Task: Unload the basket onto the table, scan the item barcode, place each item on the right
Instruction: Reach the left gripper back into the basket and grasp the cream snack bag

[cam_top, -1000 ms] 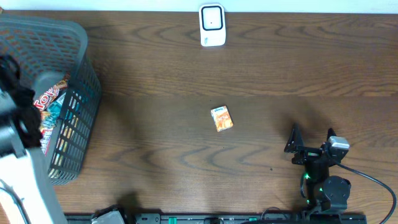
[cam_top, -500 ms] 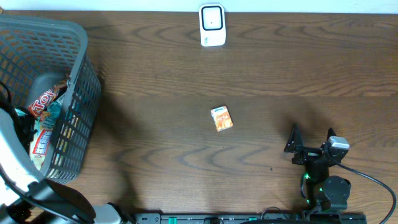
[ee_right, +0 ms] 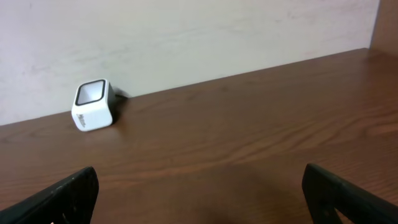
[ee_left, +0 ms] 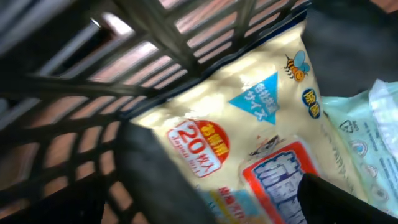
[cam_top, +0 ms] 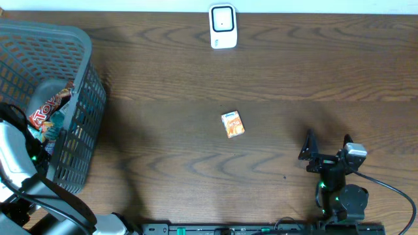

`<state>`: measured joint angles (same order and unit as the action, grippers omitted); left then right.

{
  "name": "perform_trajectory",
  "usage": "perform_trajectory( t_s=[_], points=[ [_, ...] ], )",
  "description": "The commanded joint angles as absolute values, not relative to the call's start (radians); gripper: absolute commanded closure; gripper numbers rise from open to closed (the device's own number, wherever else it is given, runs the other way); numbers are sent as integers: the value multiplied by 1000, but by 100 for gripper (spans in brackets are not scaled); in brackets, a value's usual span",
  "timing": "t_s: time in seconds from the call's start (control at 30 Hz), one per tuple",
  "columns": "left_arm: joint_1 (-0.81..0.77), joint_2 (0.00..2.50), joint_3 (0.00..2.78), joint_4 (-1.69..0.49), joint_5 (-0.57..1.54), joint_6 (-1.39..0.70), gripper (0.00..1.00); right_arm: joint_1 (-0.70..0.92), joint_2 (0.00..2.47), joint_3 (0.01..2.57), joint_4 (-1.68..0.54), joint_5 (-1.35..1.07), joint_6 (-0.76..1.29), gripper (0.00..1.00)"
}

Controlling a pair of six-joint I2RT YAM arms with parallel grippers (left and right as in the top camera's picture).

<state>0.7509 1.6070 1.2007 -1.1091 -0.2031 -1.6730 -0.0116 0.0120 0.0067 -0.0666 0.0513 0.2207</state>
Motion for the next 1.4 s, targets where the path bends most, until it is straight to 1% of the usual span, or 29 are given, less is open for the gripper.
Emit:
perform_trajectory(
  t_s=[0.0,0.27,0.4,0.43,0.47,0.5,0.57,0.6,0.63,0.87,1.03,1.17,1.37],
  points=[
    [756,1640,1182,-1071,-191,-1734,2,-6,9,6,-70,50,231,1],
    [756,1780,1182,-999,-191,-1733,2,-6,9,6,-70,51,231,1],
    [756,1869,1182,-997,-190,-1707,2,-6,10,6,-70,50,231,1],
    [756,1904,1182,-996,-189,-1654,14,-6,10,6,-70,50,231,1],
    [756,1922,1182,-996,-186,-1621,29,-6,10,6,-70,51,231,1],
    [756,1936,1182,-995,-184,-1603,50,-6,10,6,-70,50,231,1],
    [756,1962,1182,-995,-172,-1558,78,-6,10,6,-70,50,231,1],
    [756,1968,1182,-995,-167,-1533,90,-6,10,6,-70,51,231,1],
    [756,1970,1182,-991,-160,-1515,92,-6,10,6,-70,51,231,1],
    [756,1944,1205,-974,-79,-1359,93,-6,10,6,-70,50,231,1],
    [756,1872,1247,-974,-33,-1240,93,-6,10,6,-70,50,231,1],
    [756,1761,1259,-973,-33,-1223,93,-6,10,6,-70,50,231,1],
    [756,1504,1259,-947,-33,-1222,92,-6,10,6,-70,50,231,1]
  ],
)
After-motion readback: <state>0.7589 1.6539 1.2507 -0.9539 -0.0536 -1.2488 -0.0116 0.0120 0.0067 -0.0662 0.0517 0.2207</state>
